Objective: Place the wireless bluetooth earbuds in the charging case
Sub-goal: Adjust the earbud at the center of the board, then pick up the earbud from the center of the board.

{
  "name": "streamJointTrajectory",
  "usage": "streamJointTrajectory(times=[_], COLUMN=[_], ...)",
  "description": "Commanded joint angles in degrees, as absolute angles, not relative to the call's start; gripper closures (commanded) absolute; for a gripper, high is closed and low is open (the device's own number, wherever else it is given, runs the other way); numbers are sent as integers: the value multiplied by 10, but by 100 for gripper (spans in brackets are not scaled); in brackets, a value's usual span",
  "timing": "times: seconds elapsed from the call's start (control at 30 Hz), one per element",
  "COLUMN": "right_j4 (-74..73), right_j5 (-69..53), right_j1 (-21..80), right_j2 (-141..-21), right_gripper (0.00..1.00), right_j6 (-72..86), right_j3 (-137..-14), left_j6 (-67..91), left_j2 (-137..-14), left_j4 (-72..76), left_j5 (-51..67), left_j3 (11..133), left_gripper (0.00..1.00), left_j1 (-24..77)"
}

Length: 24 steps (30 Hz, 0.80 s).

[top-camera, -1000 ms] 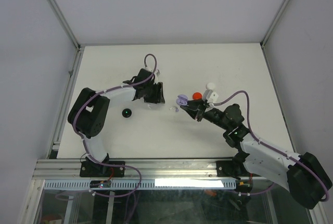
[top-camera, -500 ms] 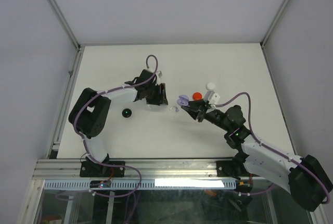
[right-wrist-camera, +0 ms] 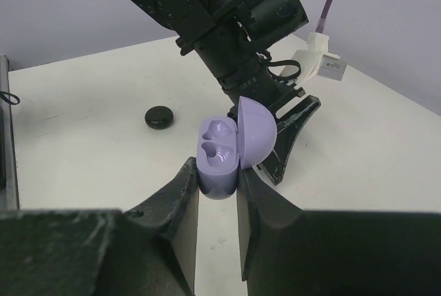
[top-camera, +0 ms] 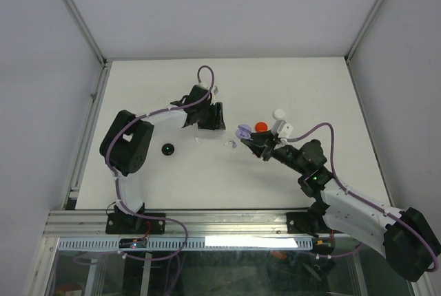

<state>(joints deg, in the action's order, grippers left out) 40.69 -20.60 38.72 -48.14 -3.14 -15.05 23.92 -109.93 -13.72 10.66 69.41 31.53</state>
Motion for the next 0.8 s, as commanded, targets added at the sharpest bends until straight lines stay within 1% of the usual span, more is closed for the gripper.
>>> streamJointTrajectory(times=[0.0, 0.13, 0.2, 0.4, 0.53, 0.77], right_j4=[424, 418, 414, 405, 398, 387], right_j5=[-190, -187, -187, -187, -186, -186], right_j1=[385, 385, 385, 385, 385, 386], right_j2=[-465, -465, -462, -458, -453, -446], right_gripper=[91, 91, 91, 91, 91, 91], right_j6=[-34, -34, -34, -32, -32, -33], right_j3=[-144, -145, -146, -145, -146, -147], left_j6=[197, 104, 40, -114, -160, -173], left_j2=[-1048, -1043, -1045, -1063, -1088, -1140], left_j4=[-118, -122, -122, -130, -149, -205], left_j5=[78, 55, 41, 90, 115, 131], left_j3=[711, 722, 727, 737, 757, 806], left_gripper=[49, 55, 56, 56, 58, 57], left_j1=[318, 326, 334, 340, 340, 340])
